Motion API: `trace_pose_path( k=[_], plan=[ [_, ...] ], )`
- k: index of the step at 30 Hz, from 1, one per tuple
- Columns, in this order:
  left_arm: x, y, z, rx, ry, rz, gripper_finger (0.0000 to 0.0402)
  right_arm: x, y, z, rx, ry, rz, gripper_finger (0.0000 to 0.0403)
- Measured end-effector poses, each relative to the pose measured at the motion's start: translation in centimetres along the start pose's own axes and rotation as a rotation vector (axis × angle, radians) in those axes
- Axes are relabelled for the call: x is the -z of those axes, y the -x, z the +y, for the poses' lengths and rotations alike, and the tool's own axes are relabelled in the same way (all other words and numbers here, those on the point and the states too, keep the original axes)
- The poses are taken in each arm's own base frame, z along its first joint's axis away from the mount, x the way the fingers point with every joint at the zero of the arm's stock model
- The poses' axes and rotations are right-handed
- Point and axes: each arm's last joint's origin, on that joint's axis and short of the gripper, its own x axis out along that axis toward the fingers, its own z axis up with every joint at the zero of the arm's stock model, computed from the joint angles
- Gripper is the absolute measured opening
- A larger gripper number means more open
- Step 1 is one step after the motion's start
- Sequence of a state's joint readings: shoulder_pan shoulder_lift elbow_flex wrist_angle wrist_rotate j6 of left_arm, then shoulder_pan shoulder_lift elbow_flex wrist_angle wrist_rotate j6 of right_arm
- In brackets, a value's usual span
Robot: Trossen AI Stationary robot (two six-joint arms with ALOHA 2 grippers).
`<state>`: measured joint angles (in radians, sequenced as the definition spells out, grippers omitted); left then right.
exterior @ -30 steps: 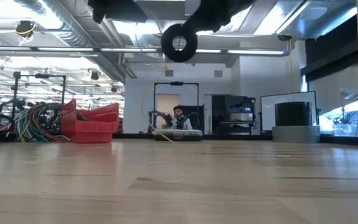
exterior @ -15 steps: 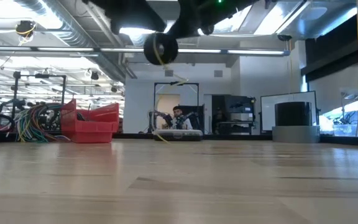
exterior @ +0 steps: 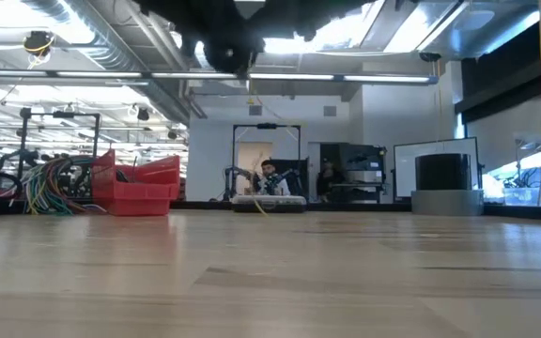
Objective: Coil cords
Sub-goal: Coil the yellow wire on the spool
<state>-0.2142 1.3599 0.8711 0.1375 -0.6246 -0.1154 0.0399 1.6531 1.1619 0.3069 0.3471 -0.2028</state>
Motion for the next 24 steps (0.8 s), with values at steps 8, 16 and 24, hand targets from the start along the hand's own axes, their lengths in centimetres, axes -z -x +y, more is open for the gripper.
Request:
trace_pose_path(
  k=[8,16,24],
  plan=[
    [1.4,-1.6,-0.6,-0.029,-0.039,0.048,0.0005,-3.0,1.6,-1.1,-0.018,-0.021,-0.105,0.0003],
    [1.2,-1.6,-0.4,-0.023,-0.045,0.047,0.0005,-6.1,5.1,-2.3,-0.043,-0.033,-0.214,0.0003],
    [1.4,-1.6,-0.5,-0.014,-0.053,0.054,0.0005,-9.0,9.5,-3.1,-0.056,-0.029,-0.322,0.0003]
  ],
)
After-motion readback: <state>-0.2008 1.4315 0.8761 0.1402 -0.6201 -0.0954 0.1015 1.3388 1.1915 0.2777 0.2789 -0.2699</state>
